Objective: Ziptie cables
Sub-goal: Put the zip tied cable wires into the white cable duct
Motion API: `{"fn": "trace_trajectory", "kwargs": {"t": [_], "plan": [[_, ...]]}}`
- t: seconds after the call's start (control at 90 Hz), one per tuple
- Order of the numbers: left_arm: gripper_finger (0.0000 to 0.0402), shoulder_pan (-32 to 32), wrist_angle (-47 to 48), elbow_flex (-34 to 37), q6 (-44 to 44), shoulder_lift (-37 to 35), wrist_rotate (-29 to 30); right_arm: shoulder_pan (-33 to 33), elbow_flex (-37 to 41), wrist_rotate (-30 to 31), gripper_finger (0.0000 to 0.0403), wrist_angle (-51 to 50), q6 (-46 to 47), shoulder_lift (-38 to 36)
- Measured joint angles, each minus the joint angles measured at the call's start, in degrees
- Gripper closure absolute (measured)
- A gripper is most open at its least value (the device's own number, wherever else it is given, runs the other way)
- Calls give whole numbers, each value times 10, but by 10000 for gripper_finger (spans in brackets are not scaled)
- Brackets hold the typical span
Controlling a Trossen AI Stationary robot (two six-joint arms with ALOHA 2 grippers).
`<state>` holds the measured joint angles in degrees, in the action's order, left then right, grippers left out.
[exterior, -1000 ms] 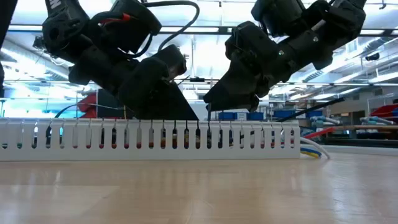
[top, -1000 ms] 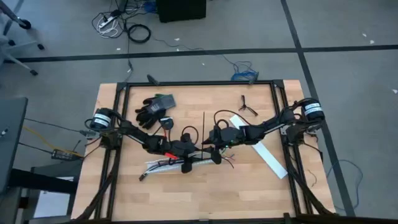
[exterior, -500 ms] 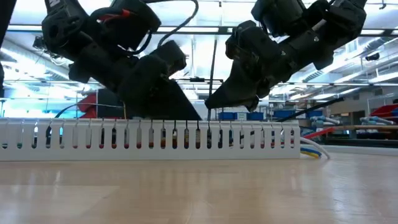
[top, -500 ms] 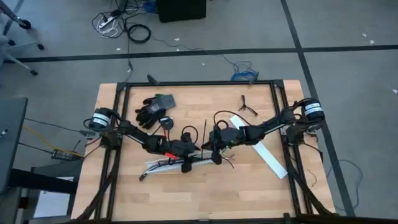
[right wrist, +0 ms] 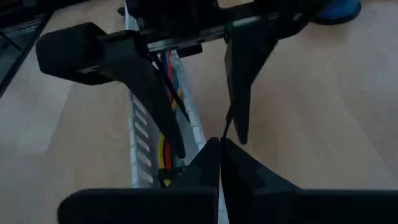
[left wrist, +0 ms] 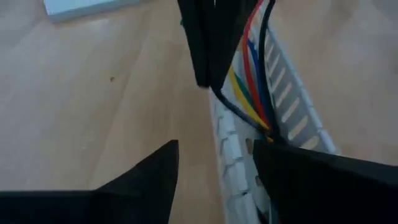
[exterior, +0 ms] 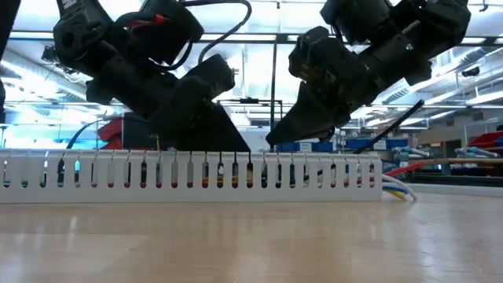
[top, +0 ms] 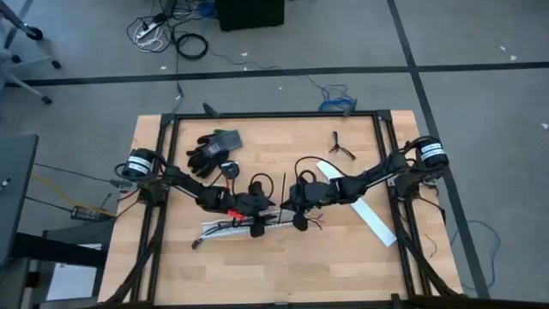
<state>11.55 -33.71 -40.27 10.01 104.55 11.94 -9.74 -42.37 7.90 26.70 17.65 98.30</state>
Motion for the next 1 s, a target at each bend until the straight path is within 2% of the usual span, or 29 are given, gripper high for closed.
{"fn": "trace_trajectory", "kwargs": {"t": [0.367,0.689,1.0], "plan": [[255,0,-29,0,-6,0,4,0,0,0,402,1,2,0],[333,2,-21,0,-8,0,-1,0,0,0,403,3,2,0],[326,2,-12,0,-23,0,7,0,0,0,402,6,2,0]]}}
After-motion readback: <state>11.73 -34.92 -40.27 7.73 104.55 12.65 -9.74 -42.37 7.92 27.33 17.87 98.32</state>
